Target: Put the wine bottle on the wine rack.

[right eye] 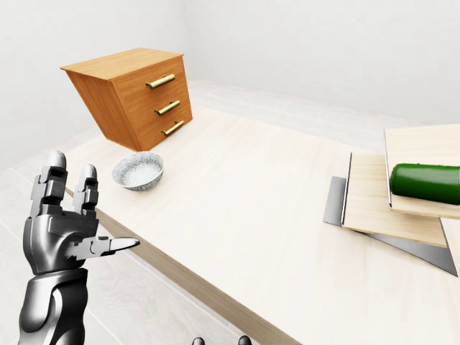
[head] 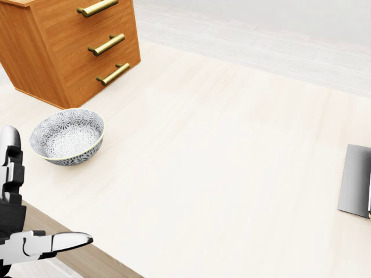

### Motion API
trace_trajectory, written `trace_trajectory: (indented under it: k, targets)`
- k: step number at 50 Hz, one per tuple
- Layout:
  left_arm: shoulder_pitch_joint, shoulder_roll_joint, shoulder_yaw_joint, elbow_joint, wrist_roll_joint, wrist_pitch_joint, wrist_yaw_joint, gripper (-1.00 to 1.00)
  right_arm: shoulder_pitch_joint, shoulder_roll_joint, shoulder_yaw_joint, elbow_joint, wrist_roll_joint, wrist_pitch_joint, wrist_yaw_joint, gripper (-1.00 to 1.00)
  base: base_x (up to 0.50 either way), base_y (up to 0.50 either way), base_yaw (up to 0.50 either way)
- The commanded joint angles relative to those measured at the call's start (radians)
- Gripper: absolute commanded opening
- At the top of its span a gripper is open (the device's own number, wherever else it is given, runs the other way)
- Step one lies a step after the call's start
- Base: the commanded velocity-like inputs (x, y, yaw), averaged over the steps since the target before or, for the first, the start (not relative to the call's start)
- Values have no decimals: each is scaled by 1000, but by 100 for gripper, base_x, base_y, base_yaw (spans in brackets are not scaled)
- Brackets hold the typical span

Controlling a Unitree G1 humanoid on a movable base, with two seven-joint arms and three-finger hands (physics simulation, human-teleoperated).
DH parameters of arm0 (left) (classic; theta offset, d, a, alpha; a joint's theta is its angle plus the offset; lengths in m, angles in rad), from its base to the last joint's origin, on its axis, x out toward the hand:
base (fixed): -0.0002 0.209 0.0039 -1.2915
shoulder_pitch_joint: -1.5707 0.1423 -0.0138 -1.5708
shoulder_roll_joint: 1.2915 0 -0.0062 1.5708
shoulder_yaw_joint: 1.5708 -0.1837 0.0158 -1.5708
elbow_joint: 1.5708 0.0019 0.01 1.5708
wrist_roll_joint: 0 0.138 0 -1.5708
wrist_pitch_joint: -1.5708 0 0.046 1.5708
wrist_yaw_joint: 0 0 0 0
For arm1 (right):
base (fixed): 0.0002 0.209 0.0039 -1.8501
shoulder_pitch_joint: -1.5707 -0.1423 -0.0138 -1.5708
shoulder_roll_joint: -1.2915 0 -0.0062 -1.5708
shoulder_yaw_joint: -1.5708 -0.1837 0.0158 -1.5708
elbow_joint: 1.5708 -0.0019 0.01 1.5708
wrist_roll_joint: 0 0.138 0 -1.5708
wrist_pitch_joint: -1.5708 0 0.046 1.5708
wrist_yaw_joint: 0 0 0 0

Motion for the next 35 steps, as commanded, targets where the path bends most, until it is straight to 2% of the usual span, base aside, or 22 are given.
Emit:
trace_trajectory:
  k: [1,12,35]
  targets:
    - [3,-1,-1,2,0,0,-2,100,-1,1,21,20,25,0,-29,100,0,0,0]
    - [1,-1,3,14,-1,0,-4,100,7,4,33,40,29,0,-9,100,0,0,0]
    - [5,-2,-2,-5,2,0,3,100,126,37,-50,23,21,0,65,100,0,0,0]
